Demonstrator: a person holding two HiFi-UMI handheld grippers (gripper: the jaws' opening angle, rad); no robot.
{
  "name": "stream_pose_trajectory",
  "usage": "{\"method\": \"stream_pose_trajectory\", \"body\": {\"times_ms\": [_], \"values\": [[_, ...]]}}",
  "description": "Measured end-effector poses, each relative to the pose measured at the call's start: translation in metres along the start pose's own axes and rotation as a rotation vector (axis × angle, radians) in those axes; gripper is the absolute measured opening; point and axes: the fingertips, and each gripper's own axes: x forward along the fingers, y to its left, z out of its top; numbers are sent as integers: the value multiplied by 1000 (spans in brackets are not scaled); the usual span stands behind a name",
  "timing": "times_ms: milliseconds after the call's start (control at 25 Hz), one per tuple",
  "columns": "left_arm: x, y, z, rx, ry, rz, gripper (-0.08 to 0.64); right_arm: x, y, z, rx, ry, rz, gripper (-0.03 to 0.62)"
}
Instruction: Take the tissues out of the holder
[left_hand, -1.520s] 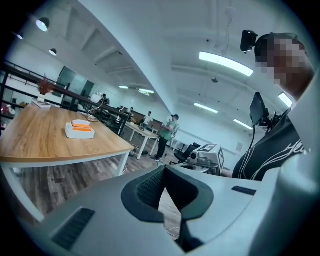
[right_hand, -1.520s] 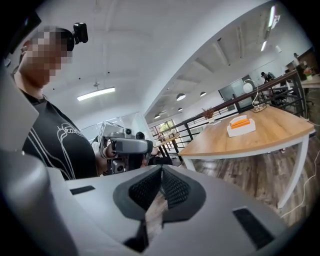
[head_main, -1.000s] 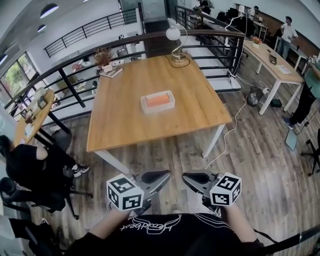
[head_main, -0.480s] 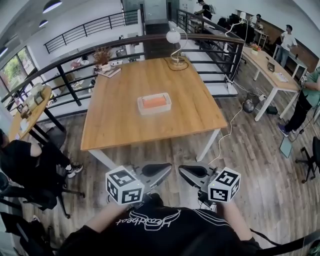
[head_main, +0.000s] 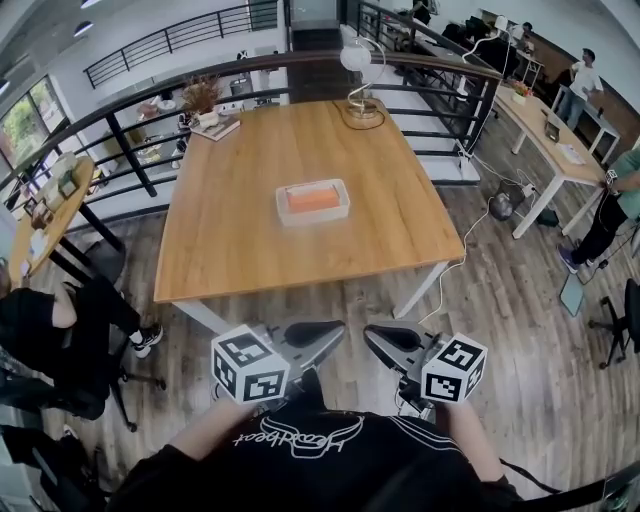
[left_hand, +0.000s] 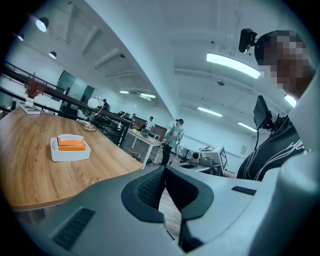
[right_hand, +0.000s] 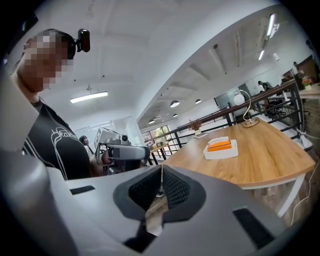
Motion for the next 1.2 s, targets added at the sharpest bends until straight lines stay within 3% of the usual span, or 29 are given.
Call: {"method": "stream_pose_trajectory", "body": {"times_ms": [200,720,960,1200], "values": [[17,56,13,-48,20,-4,13,34,-45,10,41,21,-11,17],[34,203,77,-60,67,-29,12,148,-143,72,67,38,-21,17],[32,245,91,-20,81,-76,12,187,-172,84,90,46,-30,17],[34,284,102,6,89,-69,14,213,-193,88,111,58,-41,17]]}}
